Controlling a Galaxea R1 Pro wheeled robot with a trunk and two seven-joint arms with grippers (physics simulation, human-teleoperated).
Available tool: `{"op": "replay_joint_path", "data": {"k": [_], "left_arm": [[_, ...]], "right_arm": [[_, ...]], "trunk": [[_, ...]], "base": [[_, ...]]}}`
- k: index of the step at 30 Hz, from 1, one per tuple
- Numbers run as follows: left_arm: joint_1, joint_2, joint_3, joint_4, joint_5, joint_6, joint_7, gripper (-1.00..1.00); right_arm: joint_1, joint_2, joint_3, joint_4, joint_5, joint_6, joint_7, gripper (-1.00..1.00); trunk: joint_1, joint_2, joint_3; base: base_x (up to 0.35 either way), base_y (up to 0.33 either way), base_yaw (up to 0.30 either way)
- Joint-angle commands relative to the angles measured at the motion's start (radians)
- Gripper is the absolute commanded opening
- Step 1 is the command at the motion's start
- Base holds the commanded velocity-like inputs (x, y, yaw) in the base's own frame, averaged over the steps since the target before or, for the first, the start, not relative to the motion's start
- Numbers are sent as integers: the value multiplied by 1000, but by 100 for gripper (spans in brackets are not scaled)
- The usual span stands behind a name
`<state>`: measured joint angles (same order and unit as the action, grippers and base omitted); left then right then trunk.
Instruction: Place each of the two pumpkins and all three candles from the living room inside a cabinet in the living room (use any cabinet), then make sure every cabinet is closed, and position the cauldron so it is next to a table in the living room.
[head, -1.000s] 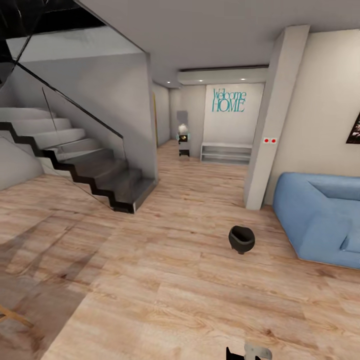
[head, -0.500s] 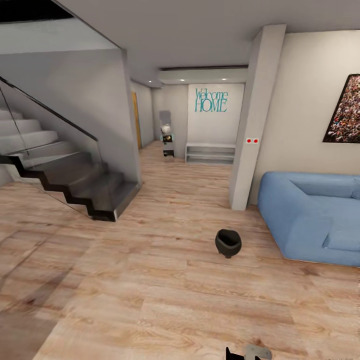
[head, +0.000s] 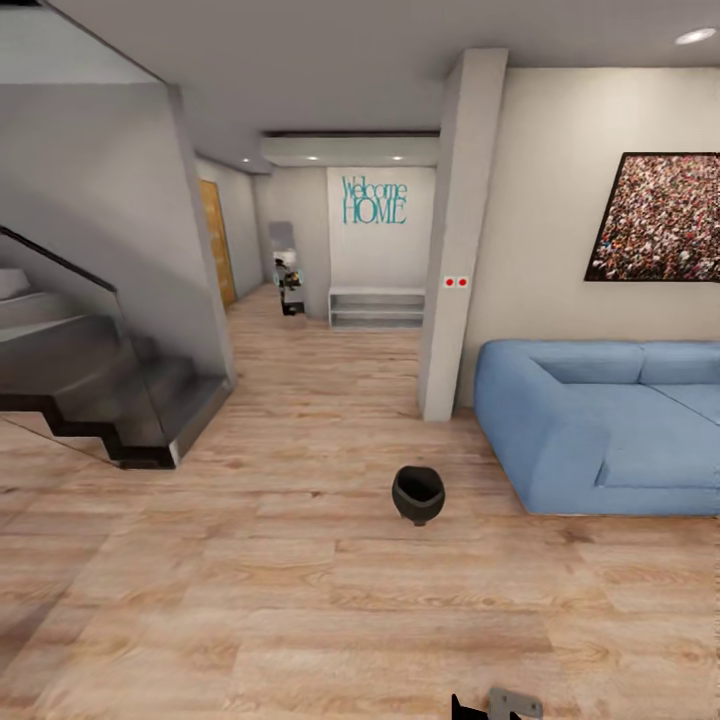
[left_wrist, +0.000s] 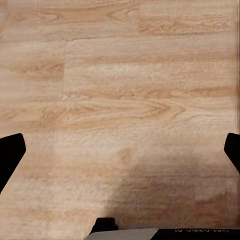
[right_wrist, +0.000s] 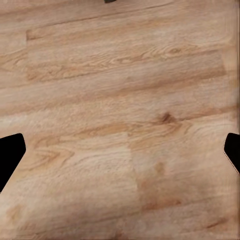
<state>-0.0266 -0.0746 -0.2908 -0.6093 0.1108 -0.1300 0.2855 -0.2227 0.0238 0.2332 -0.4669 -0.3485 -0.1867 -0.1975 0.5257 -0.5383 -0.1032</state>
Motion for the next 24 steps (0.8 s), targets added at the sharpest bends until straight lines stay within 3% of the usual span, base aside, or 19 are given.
{"op": "replay_joint_path", "data": {"k": [1, 24], "left_arm": [[-1, 1, -7, 0, 10, -5, 7, 100], [-2, 0, -7, 8, 12, -5, 7, 100]], "right_arm": [[-1, -1, 9, 1, -10, -5, -6, 100], [-1, 6, 10, -11, -18, -5, -11, 100]], "trunk": [[1, -1, -2], [1, -1, -2]], "base": [[310, -114, -158], [310, -114, -20]]}}
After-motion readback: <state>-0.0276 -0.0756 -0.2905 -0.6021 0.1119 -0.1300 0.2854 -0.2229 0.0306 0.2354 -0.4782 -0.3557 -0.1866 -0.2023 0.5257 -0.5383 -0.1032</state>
